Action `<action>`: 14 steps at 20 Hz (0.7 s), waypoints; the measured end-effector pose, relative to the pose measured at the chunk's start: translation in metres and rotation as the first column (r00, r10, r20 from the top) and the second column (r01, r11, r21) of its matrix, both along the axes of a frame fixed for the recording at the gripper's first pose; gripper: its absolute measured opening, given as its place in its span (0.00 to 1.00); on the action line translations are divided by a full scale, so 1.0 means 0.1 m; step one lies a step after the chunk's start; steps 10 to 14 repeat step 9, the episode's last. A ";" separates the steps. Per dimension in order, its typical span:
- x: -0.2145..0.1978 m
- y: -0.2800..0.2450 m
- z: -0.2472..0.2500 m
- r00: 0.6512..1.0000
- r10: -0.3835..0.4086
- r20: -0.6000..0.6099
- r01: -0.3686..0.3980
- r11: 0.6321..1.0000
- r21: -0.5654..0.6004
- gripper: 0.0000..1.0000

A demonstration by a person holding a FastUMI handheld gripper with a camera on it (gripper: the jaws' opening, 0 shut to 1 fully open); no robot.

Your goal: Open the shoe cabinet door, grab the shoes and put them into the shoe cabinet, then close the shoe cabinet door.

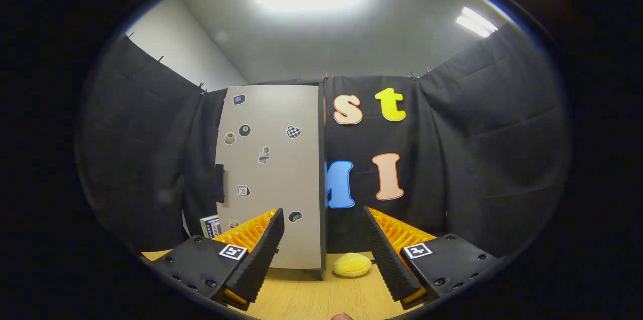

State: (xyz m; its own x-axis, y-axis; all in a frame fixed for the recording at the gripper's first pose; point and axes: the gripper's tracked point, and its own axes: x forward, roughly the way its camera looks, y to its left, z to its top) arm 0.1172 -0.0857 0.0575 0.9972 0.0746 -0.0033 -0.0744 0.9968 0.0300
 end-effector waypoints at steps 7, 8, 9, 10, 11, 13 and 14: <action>0.04 0.16 0.06 1.000 -0.005 0.008 0.005 1.000 0.016 0.97; 0.04 0.16 0.06 1.000 -0.009 0.016 0.009 1.000 0.017 0.97; 0.03 0.16 0.07 1.000 -0.012 0.020 0.012 1.000 0.020 0.97; 0.03 0.16 0.07 1.000 -0.012 0.020 0.012 1.000 0.020 0.97; 0.03 0.16 0.07 1.000 -0.012 0.020 0.012 1.000 0.020 0.97; 0.03 0.16 0.07 1.000 -0.012 0.020 0.012 1.000 0.020 0.97; 0.03 0.16 0.07 1.000 -0.012 0.020 0.012 1.000 0.020 0.97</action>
